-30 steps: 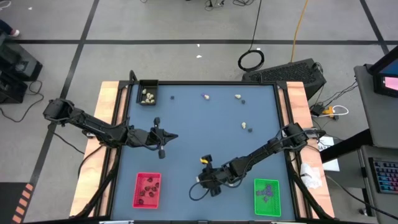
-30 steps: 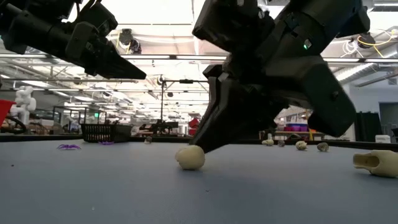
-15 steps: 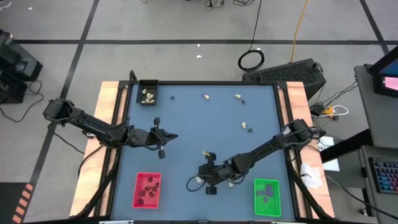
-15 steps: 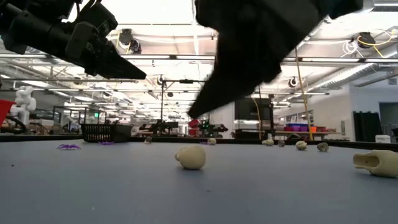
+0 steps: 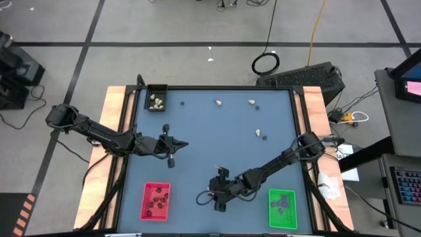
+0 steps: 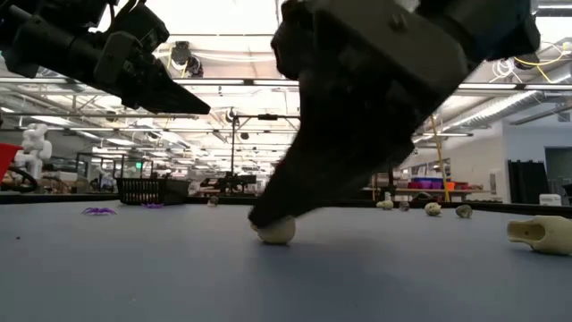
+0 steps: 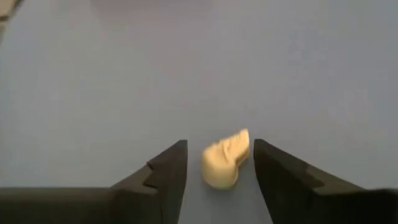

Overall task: Sort Halloween decoration
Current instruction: Put the white skull toy into the black bin

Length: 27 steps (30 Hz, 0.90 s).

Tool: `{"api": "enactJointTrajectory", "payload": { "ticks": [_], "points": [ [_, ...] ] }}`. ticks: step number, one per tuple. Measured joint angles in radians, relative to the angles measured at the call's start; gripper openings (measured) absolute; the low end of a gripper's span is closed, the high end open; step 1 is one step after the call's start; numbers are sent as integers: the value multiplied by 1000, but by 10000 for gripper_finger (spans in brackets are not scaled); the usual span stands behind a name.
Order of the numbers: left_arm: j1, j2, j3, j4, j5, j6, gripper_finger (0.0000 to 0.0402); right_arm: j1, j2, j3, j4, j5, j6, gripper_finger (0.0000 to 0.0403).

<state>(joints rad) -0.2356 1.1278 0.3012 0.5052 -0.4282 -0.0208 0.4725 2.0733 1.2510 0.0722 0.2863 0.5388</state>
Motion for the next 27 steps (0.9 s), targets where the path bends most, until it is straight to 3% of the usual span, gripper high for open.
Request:
{"api": "enactJointTrajectory", "payload": {
  "ticks": [5, 12, 21, 27],
  "points": [
    [0, 0, 0, 0, 0, 0, 1, -4, 37, 2, 19, 5, 9, 151],
    [0, 0, 0, -4, 0, 0, 1, -6, 46, 3, 37, 8, -20, 65],
    [-3, -15, 0, -19, 0, 0, 1, -22, 18, -1, 19, -3, -88, 62],
    [-28, -138, 0, -91, 1, 0, 1, -84, -1, -1, 25, 22, -159, 62]
  ]
}}
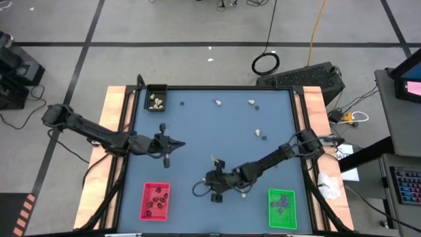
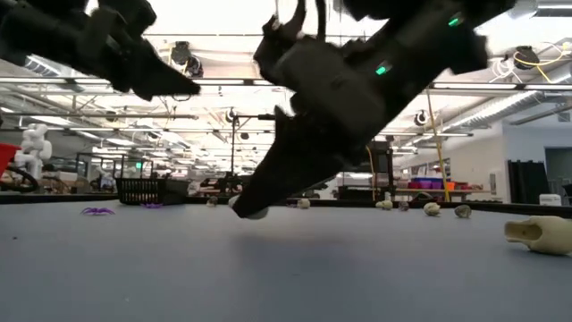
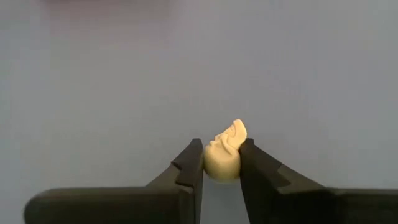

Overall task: Sort Halloween decoration
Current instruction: Put the white skull toy into the black bin

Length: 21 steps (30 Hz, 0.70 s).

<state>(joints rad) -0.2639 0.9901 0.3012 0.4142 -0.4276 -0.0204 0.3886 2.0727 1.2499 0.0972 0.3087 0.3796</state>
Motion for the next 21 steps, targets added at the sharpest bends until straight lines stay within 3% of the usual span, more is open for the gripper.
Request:
{"api": "enactJointTrajectory", "payload": {
  "ticks": [6, 9, 21],
  "points": [
    [-42, -192, 0, -182, -65, -1, 1, -113, 0, 0, 128, -4, -129, 62],
    [-58, -273, 0, -246, -79, 0, 1, -184, 2, 25, 187, -55, -187, 61],
    [-94, -528, 0, -409, -154, 0, 1, -426, 141, 357, 190, -113, -457, 61]
  ]
}}
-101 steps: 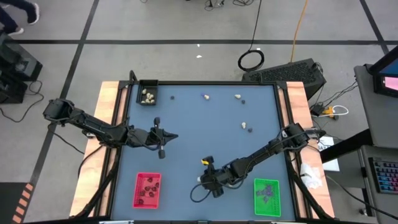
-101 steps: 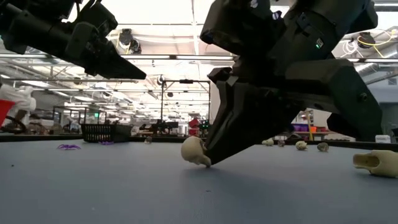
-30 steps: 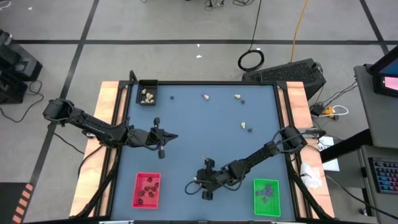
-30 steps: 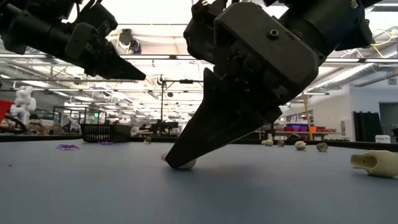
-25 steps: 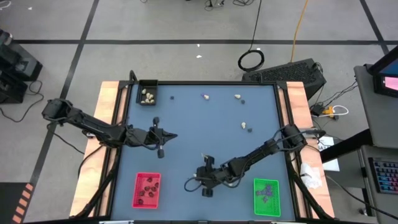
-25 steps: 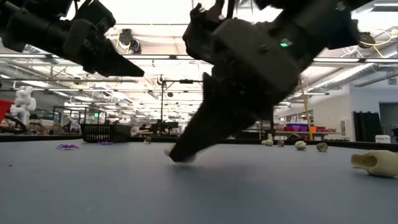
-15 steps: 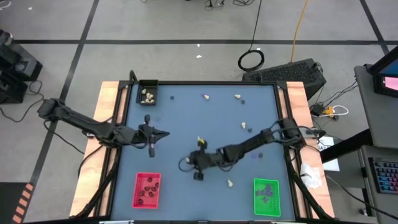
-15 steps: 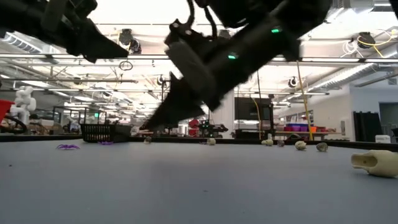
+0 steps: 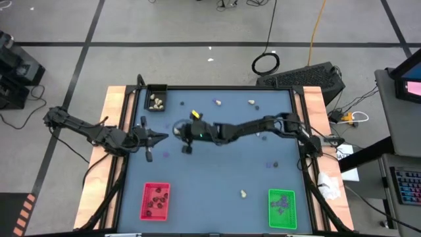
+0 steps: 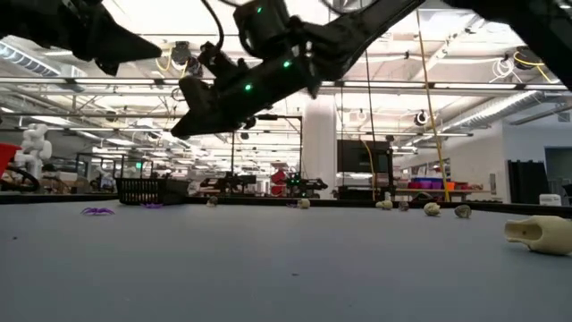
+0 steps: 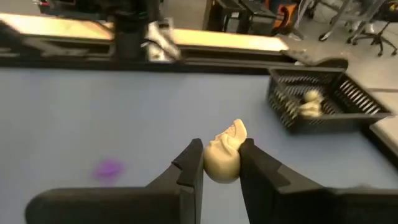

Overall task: Sort Halloween decoration
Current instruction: Put the white skull toy into the black bin

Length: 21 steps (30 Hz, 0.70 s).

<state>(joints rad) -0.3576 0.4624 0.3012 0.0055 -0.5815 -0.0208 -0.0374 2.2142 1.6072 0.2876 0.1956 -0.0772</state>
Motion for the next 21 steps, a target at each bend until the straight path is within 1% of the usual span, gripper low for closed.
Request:
{"api": "enactJointTrajectory", "payload": {
  "ticks": [6, 8, 16, 17, 19, 21],
  "points": [
    [-3, -83, 0, -4, -12, 1, 1, -87, 127, 185, -5, -69, -17, 60],
    [-3, -100, 0, -12, -16, 1, 1, -108, 180, 265, -35, -70, -15, 60],
    [-3, -123, 0, -26, -26, 5, 1, -183, 434, 723, -211, -71, 17, 60],
    [-3, -123, 0, -27, -26, 5, 1, -192, 459, 754, -214, -72, 28, 60],
    [-3, -124, 0, -30, -27, 5, 1, -208, 461, 710, -121, -71, 56, 60],
    [-3, -125, 0, -42, -26, 6, 1, -227, 461, 706, -139, -71, 102, 59]
  ]
}}
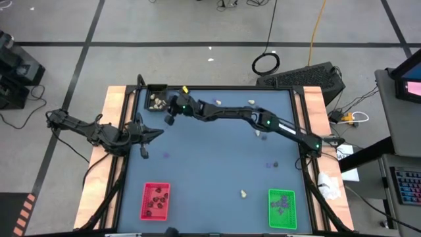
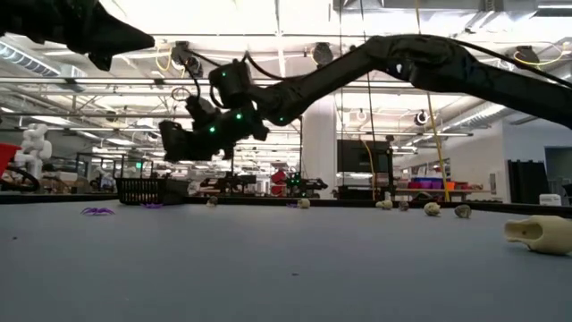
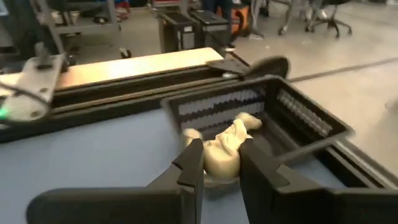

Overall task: Sort Halloween decoration
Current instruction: Put the white skull toy into the black bin, then adjust the black bin

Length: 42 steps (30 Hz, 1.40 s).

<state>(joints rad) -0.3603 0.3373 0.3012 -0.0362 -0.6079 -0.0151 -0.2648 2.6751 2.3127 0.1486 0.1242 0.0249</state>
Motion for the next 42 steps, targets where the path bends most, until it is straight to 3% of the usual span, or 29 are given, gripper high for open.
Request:
{"api": "enactJointTrajectory", "payload": {
  "ticks": [11, 23, 30, 42],
  "points": [
    [0, 0, 0, 0, 0, -1, 1, -37, 23, 3, 153, -80, 164, 55],
    [0, 1, 0, 5, -2, -2, 1, -43, 56, 2, 189, -77, 263, 62],
    [0, 1, 0, 6, -3, -3, 1, -42, 56, 2, 225, -76, 297, 87],
    [0, 1, 0, 6, -3, -3, 1, -41, 56, 2, 223, -74, 303, 171]
  ]
}}
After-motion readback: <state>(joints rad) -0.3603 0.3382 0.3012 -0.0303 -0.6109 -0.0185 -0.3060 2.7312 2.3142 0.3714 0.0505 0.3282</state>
